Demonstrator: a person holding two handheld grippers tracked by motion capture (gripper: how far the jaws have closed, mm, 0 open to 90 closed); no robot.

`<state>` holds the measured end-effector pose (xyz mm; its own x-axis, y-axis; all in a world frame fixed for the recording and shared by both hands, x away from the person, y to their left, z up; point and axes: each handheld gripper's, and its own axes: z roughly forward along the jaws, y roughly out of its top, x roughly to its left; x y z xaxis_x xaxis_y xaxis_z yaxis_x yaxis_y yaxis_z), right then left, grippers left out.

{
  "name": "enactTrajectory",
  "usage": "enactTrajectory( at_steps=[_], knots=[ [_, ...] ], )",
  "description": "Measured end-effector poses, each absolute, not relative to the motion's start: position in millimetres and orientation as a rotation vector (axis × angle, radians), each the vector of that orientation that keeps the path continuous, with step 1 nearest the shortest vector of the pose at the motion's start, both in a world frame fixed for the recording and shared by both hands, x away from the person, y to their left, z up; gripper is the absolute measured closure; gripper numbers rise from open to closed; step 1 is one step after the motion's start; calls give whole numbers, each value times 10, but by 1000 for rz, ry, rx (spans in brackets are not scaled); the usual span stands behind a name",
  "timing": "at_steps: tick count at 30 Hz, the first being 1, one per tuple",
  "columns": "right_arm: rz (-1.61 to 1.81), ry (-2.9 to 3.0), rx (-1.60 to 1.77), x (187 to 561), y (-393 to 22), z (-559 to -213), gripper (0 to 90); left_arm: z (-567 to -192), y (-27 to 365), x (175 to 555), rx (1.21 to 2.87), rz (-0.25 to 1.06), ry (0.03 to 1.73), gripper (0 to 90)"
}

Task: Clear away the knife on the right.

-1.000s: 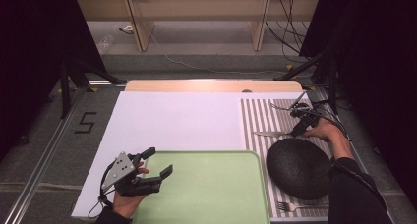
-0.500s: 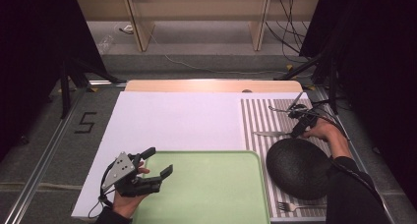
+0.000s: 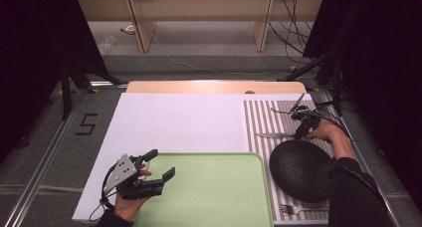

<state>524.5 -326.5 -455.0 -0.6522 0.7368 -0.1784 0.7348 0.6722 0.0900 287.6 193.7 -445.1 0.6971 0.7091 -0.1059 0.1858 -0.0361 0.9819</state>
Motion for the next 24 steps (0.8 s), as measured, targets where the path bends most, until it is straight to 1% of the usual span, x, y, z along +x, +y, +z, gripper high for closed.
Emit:
enactTrajectory(
  at_steps=[8, 12, 24],
  knots=[
    [6, 2712, 1178, 5243, -3253, -4543, 557, -4448, 1926, 2864, 1599, 510, 739, 173],
    [-8, 2730, 1161, 5239, -3226, -4540, 611, -4448, 1926, 2865, 1598, 509, 740, 173],
    [-17, 2763, 1093, 5227, -3178, -4548, 702, -4447, 1935, 2869, 1591, 504, 744, 173]
  ],
)
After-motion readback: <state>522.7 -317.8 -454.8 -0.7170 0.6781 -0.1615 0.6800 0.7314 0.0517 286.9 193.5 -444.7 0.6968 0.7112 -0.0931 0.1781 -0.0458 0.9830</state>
